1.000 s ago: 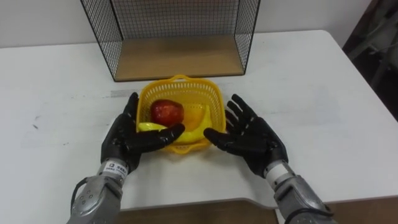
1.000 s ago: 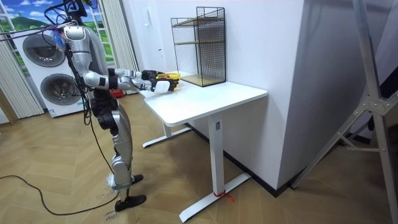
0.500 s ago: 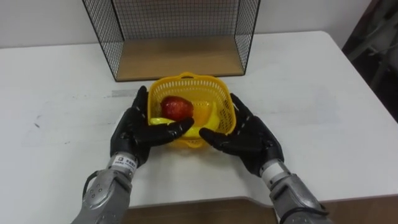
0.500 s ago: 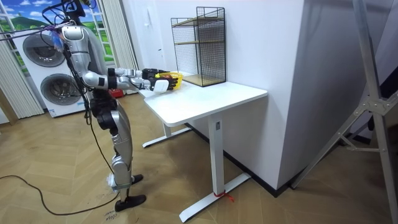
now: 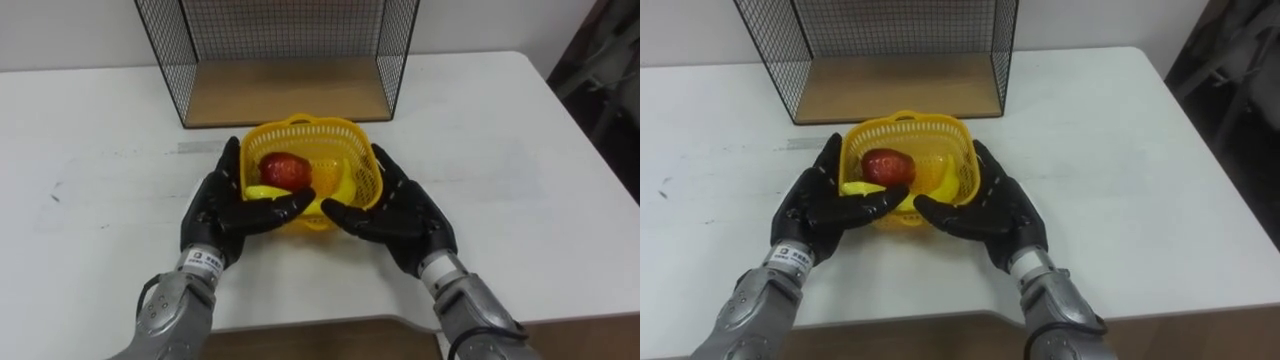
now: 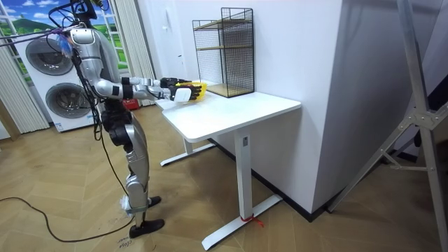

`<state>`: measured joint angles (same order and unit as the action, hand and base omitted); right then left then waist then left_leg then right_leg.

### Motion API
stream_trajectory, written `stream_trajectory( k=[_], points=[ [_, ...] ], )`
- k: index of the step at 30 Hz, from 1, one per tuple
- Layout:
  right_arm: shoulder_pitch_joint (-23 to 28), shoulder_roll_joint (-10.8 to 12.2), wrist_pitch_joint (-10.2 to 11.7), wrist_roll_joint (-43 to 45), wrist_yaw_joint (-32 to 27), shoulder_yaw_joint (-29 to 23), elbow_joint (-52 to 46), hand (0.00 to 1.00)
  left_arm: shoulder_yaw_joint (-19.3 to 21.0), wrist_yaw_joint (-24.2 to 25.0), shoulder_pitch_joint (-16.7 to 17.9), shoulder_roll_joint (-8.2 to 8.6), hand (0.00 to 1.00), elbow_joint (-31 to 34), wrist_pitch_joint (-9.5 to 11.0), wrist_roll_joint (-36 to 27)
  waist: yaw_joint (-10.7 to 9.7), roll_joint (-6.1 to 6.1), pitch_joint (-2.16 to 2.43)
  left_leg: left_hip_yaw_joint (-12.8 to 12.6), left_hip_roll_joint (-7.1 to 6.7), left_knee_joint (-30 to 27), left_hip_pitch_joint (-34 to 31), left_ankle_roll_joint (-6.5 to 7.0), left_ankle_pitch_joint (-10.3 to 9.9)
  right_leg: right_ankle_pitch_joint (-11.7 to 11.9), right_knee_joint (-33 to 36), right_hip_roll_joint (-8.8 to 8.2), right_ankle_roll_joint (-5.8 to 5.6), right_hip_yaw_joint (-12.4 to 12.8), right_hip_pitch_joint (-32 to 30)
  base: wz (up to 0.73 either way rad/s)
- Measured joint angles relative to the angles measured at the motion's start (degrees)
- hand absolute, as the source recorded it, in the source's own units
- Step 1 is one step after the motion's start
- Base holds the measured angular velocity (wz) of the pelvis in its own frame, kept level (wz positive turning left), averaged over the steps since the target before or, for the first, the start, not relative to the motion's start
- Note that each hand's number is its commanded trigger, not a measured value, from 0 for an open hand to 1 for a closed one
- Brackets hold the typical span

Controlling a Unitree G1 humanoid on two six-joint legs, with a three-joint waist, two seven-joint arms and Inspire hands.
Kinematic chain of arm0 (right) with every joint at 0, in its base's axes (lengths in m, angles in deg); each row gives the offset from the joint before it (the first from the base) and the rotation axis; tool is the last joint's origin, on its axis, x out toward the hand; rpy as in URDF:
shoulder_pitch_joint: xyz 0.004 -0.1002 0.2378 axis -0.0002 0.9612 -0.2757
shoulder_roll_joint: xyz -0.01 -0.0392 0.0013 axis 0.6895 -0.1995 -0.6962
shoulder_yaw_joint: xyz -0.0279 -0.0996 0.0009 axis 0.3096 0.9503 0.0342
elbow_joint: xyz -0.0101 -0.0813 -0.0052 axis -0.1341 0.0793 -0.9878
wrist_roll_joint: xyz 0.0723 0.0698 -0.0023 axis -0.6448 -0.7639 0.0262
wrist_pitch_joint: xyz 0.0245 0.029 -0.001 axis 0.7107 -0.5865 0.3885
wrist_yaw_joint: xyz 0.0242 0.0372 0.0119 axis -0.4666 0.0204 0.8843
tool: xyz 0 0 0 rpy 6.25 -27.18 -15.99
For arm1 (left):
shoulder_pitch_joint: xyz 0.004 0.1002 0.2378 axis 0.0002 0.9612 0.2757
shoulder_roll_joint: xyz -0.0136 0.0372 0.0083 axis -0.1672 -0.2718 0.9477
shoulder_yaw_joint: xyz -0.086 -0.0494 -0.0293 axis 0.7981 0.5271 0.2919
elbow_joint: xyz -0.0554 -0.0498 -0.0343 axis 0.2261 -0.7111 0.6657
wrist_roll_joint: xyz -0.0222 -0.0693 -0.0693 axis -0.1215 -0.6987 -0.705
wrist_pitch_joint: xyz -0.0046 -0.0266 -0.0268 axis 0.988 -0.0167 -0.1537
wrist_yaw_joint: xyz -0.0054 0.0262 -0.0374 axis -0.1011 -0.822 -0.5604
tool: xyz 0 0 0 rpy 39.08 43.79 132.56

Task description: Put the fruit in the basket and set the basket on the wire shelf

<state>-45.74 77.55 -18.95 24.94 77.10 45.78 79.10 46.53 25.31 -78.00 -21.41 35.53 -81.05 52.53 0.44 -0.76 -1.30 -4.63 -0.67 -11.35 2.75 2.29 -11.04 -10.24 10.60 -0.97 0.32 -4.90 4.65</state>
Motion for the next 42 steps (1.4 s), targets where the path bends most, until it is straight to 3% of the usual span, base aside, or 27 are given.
stream_trajectory(
  k=[12, 17, 25, 42],
  points=[
    [-0.6, -0.1, 0.2, 0.0, -1.3, 0.4, -1.0, 0.0, -0.4, -0.1, 0.0, 0.12, 0.0, 0.0, 0.7, -3.1, 0.0, -0.05, 0.04, 0.0, 0.0, 0.0, 0.1, 0.0, 0.0, 0.0, 0.0, 0.01, 0.0, 0.1, 0.0, 0.0],
    [-0.7, -0.3, 0.2, 0.4, -2.5, 0.8, -1.1, 0.0, -1.8, -2.3, 0.0, 0.01, 0.0, 0.0, 0.8, -4.5, 0.0, -0.07, 0.08, 0.0, -0.03, -0.1, 0.3, 0.0, 0.0, 0.0, 0.1, 0.02, 0.0, 0.1, 0.2, 0.0],
    [-2.9, -0.3, 0.2, 2.5, -5.1, 1.8, -1.1, 0.0, -2.2, -3.8, -0.1, 0.05, 0.0, 0.0, 0.8, -4.9, -0.1, -0.64, 0.37, 0.0, -0.03, -0.3, 0.4, 0.0, 0.0, 0.0, 0.1, -0.02, 0.0, 0.1, 0.4, 0.0],
    [-4.1, -0.3, 0.2, 2.3, -5.9, 2.2, -1.4, 0.0, -2.4, -5.0, -0.4, -0.27, 0.0, 0.0, 0.8, -5.8, -0.4, -0.82, 0.3, 0.1, 0.03, -1.5, -0.2, 0.03, 0.0, 0.0, 0.2, -0.13, 0.01, -0.3, 0.6, 0.01]
  ],
)
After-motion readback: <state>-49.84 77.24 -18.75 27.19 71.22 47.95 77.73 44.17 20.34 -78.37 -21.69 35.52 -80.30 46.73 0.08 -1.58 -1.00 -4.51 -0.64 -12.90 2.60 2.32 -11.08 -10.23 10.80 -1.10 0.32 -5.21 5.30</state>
